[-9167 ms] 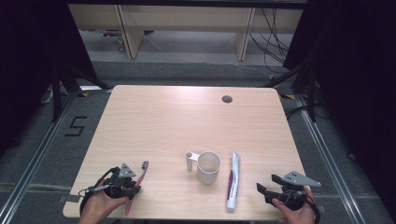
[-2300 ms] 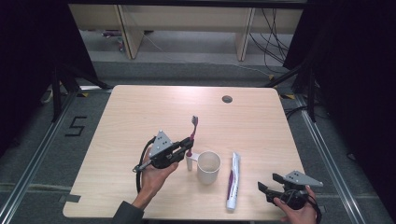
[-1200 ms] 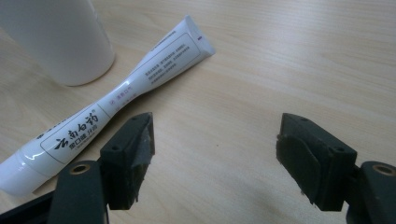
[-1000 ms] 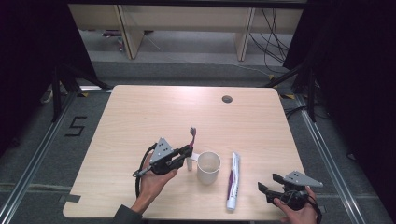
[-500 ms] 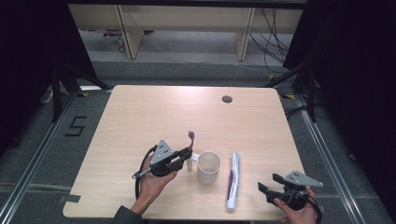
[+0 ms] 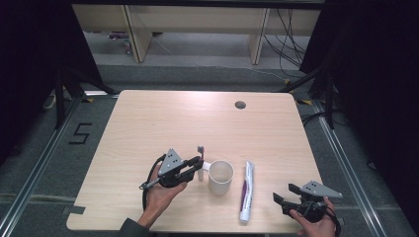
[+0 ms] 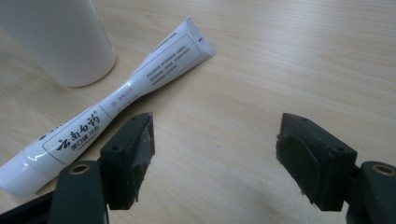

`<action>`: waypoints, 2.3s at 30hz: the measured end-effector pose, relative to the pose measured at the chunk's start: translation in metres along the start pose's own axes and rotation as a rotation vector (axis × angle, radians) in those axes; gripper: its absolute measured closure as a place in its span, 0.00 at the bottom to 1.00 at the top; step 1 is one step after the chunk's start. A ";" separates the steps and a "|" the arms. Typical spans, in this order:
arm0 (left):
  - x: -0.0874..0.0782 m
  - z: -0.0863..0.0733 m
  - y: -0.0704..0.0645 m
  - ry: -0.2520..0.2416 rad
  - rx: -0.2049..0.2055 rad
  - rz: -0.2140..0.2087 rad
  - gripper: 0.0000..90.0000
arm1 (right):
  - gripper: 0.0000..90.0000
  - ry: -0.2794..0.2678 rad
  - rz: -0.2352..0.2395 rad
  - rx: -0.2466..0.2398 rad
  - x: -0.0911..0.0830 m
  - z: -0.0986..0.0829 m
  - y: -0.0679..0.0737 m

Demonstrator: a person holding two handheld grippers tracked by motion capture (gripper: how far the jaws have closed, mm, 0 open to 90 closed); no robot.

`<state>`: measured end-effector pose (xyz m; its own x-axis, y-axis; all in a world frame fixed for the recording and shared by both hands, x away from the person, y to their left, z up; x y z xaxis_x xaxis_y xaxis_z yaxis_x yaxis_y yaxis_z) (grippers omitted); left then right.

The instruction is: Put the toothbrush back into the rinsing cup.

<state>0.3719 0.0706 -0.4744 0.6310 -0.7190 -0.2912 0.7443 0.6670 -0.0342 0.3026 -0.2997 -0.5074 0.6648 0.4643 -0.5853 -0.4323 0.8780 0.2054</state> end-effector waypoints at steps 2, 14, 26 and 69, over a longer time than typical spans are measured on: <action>-0.002 0.002 -0.001 -0.003 -0.014 0.001 0.79 | 0.32 0.002 0.000 0.004 0.000 0.000 0.000; -0.019 0.009 -0.001 -0.025 -0.052 0.022 0.52 | 0.32 0.000 -0.001 0.001 0.000 0.000 0.000; -0.035 -0.001 -0.004 0.014 -0.059 0.016 0.42 | 0.32 0.004 -0.004 0.009 0.000 0.000 0.000; -0.084 -0.052 -0.012 0.156 -0.081 0.019 0.28 | 0.32 -0.022 -0.017 -0.027 0.000 0.000 -0.008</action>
<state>0.2986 0.1330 -0.4994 0.5984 -0.6711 -0.4376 0.7085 0.6983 -0.1020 0.3056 -0.3065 -0.5086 0.6851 0.4518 -0.5715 -0.4368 0.8826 0.1741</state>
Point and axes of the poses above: each handheld gripper's, and its own axes: x roughly forward along the jaws, z roughly out of its top, y roughly to its left, the point moved 3 cm from there along x, roughly forward along the jaws, and after that the axes turned 4 degrees about x, right-handed, at the moved point
